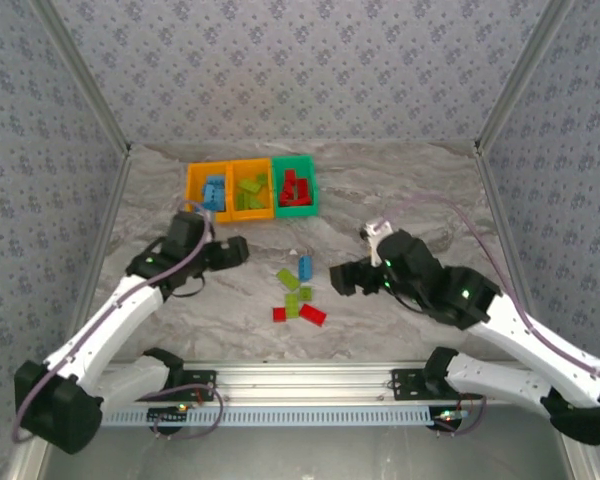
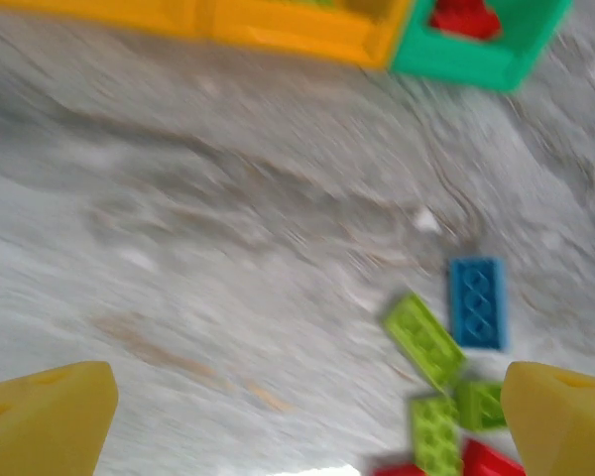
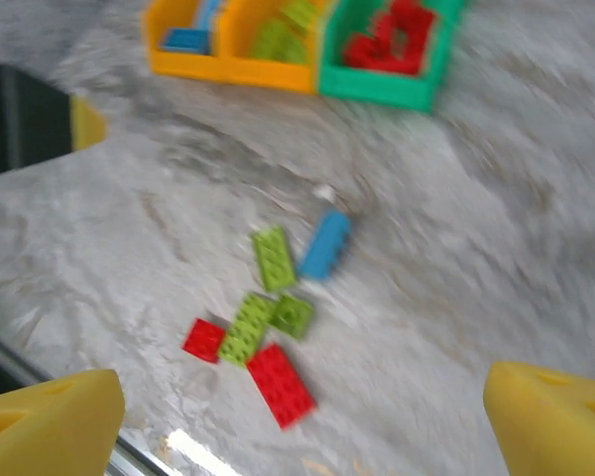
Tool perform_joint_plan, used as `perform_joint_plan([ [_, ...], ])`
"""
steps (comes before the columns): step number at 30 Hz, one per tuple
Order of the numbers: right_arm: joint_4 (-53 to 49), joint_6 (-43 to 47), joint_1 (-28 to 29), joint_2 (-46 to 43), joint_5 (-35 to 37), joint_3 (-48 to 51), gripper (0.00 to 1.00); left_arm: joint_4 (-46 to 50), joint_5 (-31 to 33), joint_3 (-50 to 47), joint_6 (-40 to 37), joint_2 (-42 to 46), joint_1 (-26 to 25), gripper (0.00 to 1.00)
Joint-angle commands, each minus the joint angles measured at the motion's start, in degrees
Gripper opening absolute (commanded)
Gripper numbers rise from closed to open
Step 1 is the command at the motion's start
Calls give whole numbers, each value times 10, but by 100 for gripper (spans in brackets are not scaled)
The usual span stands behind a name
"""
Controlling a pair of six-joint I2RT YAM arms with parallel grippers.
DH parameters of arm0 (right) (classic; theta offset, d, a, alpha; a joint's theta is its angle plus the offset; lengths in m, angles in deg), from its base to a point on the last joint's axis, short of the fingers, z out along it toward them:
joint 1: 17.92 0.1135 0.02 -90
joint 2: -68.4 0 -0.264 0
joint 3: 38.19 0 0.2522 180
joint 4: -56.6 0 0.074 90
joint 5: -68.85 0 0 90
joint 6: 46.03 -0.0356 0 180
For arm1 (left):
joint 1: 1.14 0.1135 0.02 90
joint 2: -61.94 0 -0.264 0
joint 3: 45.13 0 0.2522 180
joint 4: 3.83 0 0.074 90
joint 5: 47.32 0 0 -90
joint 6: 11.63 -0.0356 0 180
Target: Sort the legos into containers by color
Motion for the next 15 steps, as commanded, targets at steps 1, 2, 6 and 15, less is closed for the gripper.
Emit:
perform_joint_plan([
  [1,-61,-151,4,-50,95,45,98,-42,49,0,171,-45,-101,97],
  [2,-60,-153,3,-57,92,56,99,-53,66,3,212,-72,-127,94],
  [6,-82,-164,3,-47,103,56,100,-47,93,49,306,-186,-179,79],
  [15,-72,-159,5,-23,68,57,100,-69,80,110,380,-348,-214,69],
])
